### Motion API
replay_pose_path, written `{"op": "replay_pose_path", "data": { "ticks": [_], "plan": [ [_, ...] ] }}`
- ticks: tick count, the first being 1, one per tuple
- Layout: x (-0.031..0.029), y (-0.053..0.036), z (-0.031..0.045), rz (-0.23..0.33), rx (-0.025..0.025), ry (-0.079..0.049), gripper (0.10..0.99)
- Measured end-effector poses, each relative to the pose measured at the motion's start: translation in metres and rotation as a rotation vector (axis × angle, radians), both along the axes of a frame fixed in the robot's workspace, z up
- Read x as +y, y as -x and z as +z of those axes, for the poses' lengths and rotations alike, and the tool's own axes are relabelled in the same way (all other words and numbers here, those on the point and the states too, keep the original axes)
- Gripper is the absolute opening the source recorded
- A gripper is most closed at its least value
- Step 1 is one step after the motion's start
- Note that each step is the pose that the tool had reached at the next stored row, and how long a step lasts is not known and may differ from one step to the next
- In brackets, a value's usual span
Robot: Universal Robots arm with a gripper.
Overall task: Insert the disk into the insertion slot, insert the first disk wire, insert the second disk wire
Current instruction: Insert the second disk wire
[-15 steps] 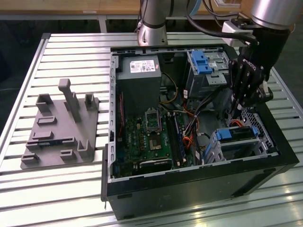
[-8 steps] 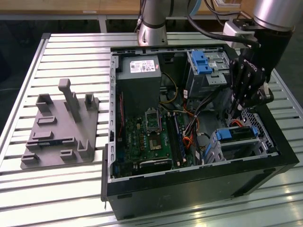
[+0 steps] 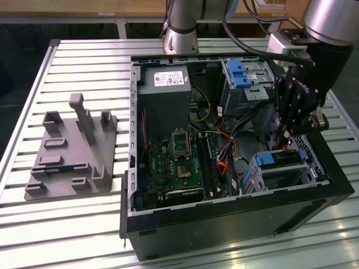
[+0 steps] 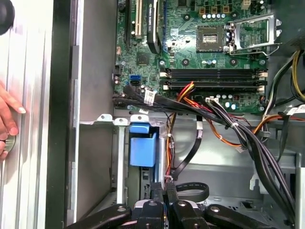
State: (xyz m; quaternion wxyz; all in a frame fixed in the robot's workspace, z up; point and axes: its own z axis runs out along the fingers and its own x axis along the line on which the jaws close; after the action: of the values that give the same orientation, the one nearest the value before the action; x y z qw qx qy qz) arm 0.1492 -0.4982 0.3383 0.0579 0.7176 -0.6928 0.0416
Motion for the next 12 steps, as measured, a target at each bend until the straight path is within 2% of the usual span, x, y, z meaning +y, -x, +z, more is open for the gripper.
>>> {"op": "replay_pose_path", "data": {
  "ticks": [6,12],
  "plan": [
    [-0.0096,0.0,0.0,0.0,-0.0003,-0.024,0.145],
    [-0.0166,0.0,0.0,0.0,-0.0003,-0.039,0.145]
  ]
}}
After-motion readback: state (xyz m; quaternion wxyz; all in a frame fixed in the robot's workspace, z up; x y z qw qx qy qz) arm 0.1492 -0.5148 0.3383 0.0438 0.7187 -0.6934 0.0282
